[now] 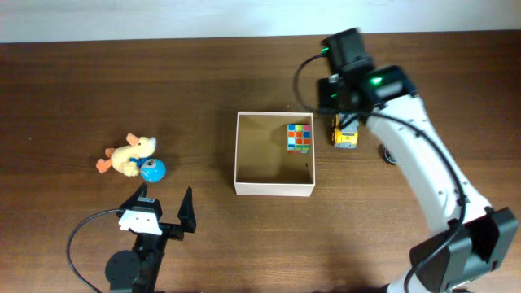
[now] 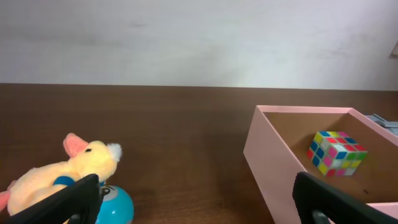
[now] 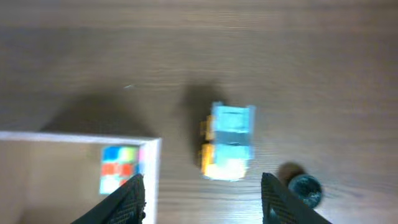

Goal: Pack container
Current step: 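Raise the right gripper and move it over the toy dump truck, then lower the right gripper and grasp the dump truck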

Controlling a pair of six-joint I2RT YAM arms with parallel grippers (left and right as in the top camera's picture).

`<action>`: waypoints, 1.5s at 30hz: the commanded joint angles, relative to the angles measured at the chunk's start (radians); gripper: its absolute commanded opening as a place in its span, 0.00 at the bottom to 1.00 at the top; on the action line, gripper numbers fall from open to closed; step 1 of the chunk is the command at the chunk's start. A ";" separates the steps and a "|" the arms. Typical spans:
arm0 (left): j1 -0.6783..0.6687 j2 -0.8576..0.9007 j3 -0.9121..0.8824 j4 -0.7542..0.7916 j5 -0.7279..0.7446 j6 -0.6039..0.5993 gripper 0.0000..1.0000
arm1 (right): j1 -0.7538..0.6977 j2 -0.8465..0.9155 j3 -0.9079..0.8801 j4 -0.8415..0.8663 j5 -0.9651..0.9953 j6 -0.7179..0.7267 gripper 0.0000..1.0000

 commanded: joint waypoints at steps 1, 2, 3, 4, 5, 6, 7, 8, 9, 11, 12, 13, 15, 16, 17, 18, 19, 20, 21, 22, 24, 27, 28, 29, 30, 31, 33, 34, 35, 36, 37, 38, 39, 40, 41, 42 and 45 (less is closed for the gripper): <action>-0.005 -0.010 -0.006 0.002 0.011 0.019 0.99 | -0.055 0.029 -0.016 0.003 0.005 0.025 0.59; -0.005 -0.010 -0.006 0.002 0.011 0.019 0.99 | -0.069 0.036 -0.026 0.011 0.004 0.025 0.61; -0.005 -0.010 -0.006 0.002 0.011 0.019 0.99 | -0.081 0.044 -0.034 0.014 0.000 0.023 0.62; -0.005 -0.010 -0.006 0.002 0.011 0.019 0.99 | -0.090 0.054 -0.039 0.017 0.000 0.018 0.62; -0.005 -0.010 -0.006 0.002 0.011 0.019 0.99 | -0.099 0.066 -0.041 0.017 0.000 0.017 0.62; -0.005 -0.010 -0.006 0.002 0.011 0.019 0.99 | -0.107 0.079 -0.043 0.018 0.000 0.017 0.63; -0.005 -0.010 -0.006 0.002 0.011 0.019 0.99 | -0.114 0.095 -0.048 0.021 0.000 0.017 0.63; -0.005 -0.010 -0.006 0.002 0.011 0.019 0.99 | -0.119 0.112 -0.053 0.026 0.000 0.017 0.63; -0.005 -0.010 -0.006 0.002 0.011 0.019 0.99 | -0.122 0.127 -0.057 0.032 0.000 0.018 0.63; -0.005 -0.010 -0.006 0.002 0.011 0.019 0.99 | -0.129 0.162 -0.064 0.042 -0.004 0.018 0.64; -0.005 -0.010 -0.006 0.002 0.011 0.019 0.99 | -0.129 0.178 -0.067 0.048 -0.003 0.018 0.64; -0.005 -0.010 -0.006 0.002 0.011 0.019 0.99 | -0.132 0.191 -0.069 0.052 -0.004 0.018 0.67; -0.005 -0.010 -0.006 0.002 0.011 0.019 0.99 | -0.135 0.214 -0.069 0.058 -0.008 0.018 0.70; -0.005 -0.010 -0.006 0.002 0.011 0.019 0.99 | -0.136 0.224 -0.069 0.059 -0.011 0.018 0.71; -0.005 -0.010 -0.006 0.002 0.011 0.019 0.99 | -0.140 0.230 -0.069 0.061 -0.021 0.018 0.72; -0.005 -0.010 -0.006 0.002 0.011 0.019 0.99 | -0.144 0.238 -0.069 0.064 -0.031 0.018 0.73; -0.005 -0.010 -0.006 0.002 0.011 0.019 0.99 | -0.146 0.241 -0.070 0.067 -0.039 0.017 0.73; -0.005 -0.010 -0.006 0.002 0.011 0.019 0.99 | -0.151 0.246 -0.074 0.076 -0.050 0.017 0.74; -0.005 -0.010 -0.006 0.002 0.011 0.019 0.99 | -0.156 0.247 -0.080 0.086 -0.064 0.016 0.75; -0.005 -0.010 -0.006 0.002 0.011 0.019 0.99 | -0.162 0.247 -0.089 0.100 -0.081 0.014 0.75; -0.005 -0.010 -0.006 0.002 0.011 0.019 0.99 | -0.176 0.247 -0.107 0.119 -0.113 0.014 0.76; -0.005 -0.010 -0.006 0.002 0.011 0.019 0.99 | -0.205 0.251 -0.142 0.147 -0.160 0.013 0.76; -0.005 -0.010 -0.006 0.002 0.011 0.019 0.99 | -0.214 0.252 -0.157 0.159 -0.172 0.010 0.76; -0.005 -0.010 -0.006 0.002 0.011 0.019 0.99 | -0.221 0.252 -0.172 0.174 -0.192 -0.010 0.77; -0.005 -0.010 -0.006 0.002 0.011 0.019 0.99 | -0.230 0.252 -0.192 0.191 -0.222 -0.039 0.77; -0.005 -0.010 -0.006 0.002 0.011 0.019 0.99 | -0.233 0.252 -0.203 0.201 -0.232 -0.047 0.77; -0.005 -0.010 -0.006 0.002 0.011 0.019 0.99 | -0.237 0.252 -0.230 0.232 -0.259 -0.085 0.77; -0.005 -0.010 -0.006 0.002 0.011 0.019 0.99 | -0.237 0.252 -0.240 0.242 -0.276 -0.101 0.77; -0.005 -0.010 -0.006 0.002 0.011 0.019 0.99 | -0.237 0.252 -0.248 0.252 -0.289 -0.112 0.77; -0.005 -0.010 -0.006 0.002 0.011 0.019 0.99 | -0.237 0.252 -0.255 0.261 -0.299 -0.119 0.77; -0.005 -0.010 -0.006 0.002 0.011 0.019 0.99 | -0.237 0.252 -0.261 0.268 -0.300 -0.119 0.77; -0.005 -0.010 -0.006 0.002 0.011 0.019 0.99 | -0.237 0.252 -0.264 0.273 -0.300 -0.119 0.77; -0.005 -0.010 -0.006 0.002 0.011 0.019 0.99 | -0.237 0.252 -0.265 0.276 -0.300 -0.119 0.77; -0.005 -0.010 -0.006 0.002 0.011 0.019 0.99 | -0.237 0.252 -0.265 0.277 -0.300 -0.119 0.77; -0.005 -0.010 -0.006 0.002 0.011 0.019 0.99 | -0.237 0.252 -0.265 0.278 -0.300 -0.123 0.77; -0.005 -0.010 -0.006 0.002 0.011 0.019 0.99 | -0.237 0.252 -0.266 0.278 -0.300 -0.123 0.77; -0.005 -0.010 -0.006 0.002 0.011 0.019 0.99 | -0.237 0.253 -0.266 0.276 -0.299 -0.122 0.76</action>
